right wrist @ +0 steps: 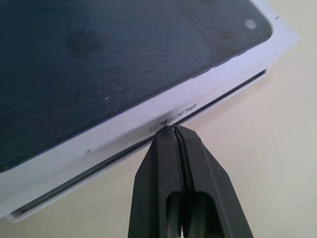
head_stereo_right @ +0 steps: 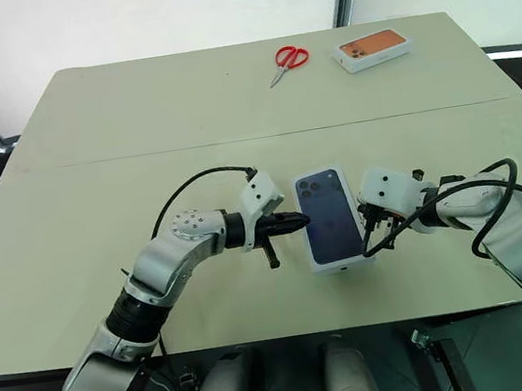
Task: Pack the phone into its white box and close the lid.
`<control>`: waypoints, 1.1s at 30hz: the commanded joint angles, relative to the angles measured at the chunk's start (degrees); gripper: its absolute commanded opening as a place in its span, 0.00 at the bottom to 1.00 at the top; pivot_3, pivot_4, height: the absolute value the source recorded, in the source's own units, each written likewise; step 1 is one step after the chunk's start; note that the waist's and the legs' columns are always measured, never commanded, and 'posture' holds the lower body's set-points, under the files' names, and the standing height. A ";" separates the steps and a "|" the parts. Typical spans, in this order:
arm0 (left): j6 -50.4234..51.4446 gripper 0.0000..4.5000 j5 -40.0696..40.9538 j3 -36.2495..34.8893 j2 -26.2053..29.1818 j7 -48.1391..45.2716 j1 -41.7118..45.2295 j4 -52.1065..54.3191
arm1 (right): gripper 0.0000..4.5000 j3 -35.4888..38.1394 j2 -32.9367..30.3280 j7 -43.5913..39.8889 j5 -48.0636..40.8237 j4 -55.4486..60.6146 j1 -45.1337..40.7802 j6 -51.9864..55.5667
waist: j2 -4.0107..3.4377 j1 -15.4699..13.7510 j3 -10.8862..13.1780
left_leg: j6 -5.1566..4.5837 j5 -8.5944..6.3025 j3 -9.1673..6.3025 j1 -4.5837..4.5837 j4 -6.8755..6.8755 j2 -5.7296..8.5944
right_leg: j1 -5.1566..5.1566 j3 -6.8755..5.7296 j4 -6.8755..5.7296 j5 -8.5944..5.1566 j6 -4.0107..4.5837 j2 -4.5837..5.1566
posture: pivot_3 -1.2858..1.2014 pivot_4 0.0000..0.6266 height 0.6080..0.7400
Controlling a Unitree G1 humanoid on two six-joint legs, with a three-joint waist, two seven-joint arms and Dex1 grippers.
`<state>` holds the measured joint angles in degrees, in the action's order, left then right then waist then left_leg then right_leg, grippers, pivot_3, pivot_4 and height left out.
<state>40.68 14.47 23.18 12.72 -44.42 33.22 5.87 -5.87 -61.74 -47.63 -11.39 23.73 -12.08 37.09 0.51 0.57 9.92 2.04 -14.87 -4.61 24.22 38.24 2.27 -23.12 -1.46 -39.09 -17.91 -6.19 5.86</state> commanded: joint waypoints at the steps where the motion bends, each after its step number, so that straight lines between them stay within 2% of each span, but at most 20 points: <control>1: -1.57 0.00 0.86 -1.77 -0.08 -0.06 -0.23 1.27 | 0.00 1.58 0.26 -0.18 0.66 2.01 -0.09 -0.26 | 0.00 0.08 0.00 | 0.00 0.00 0.00 0.00 0.00 0.00 | 0.00 0.00 0.00 0.00 0.00 0.00 | 0.52 0.24 0.68; 4: -0.88 0.00 1.24 -3.22 0.62 0.04 -0.03 1.27 | 0.00 1.84 0.32 -0.09 0.78 2.06 0.07 -0.15 | 0.00 0.03 0.00 | 0.00 0.00 -0.01 -0.02 0.00 -0.01 | 0.00 -0.01 -0.01 0.00 0.00 -0.01 | 0.52 0.24 0.68; 6: 0.94 0.00 1.77 -4.21 3.03 -1.08 -0.38 2.71 | 0.00 2.13 0.32 0.02 0.99 1.95 0.21 -0.13 | 0.00 0.10 0.00 | 0.00 0.00 -0.01 -0.02 0.00 -0.01 | 0.00 -0.01 -0.01 0.00 0.00 -0.01 | 0.52 0.24 0.68; 12: 2.74 0.00 -0.24 -0.67 8.42 -2.16 -0.90 4.12 | 0.00 2.51 0.42 0.14 1.99 0.47 -0.47 -0.62 | -0.01 -0.07 0.00 | 0.00 0.00 0.00 -0.04 -0.01 0.00 | 0.01 0.00 -0.01 0.00 0.00 0.00 | 0.52 0.24 0.68; 23: 2.01 0.00 -3.03 3.37 1.75 0.45 1.27 -1.50 | 0.00 4.26 -1.04 -1.87 2.12 0.81 -1.58 -1.01 | 0.00 0.05 0.00 | 0.00 0.00 -0.01 -0.02 0.00 0.02 | 0.03 -0.02 0.00 0.00 0.00 0.01 | 0.52 0.24 0.68; 33: 1.74 0.00 -1.70 1.27 -0.45 1.02 0.82 -0.98 | 0.00 4.60 -0.24 -2.68 2.07 2.95 -0.86 0.32 | 0.00 -0.06 0.00 | 0.00 0.00 -0.01 -0.03 0.00 0.02 | 0.03 -0.02 -0.01 0.00 0.00 0.01 | 0.52 0.24 0.68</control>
<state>43.44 11.89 25.68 13.01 -43.48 33.87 3.09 -3.04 -61.89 -50.17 -9.27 24.64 -12.68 37.34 0.51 0.51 9.92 2.05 -14.87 -4.62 24.19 38.24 2.29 -23.09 -1.47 -39.10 -17.91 -6.19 5.88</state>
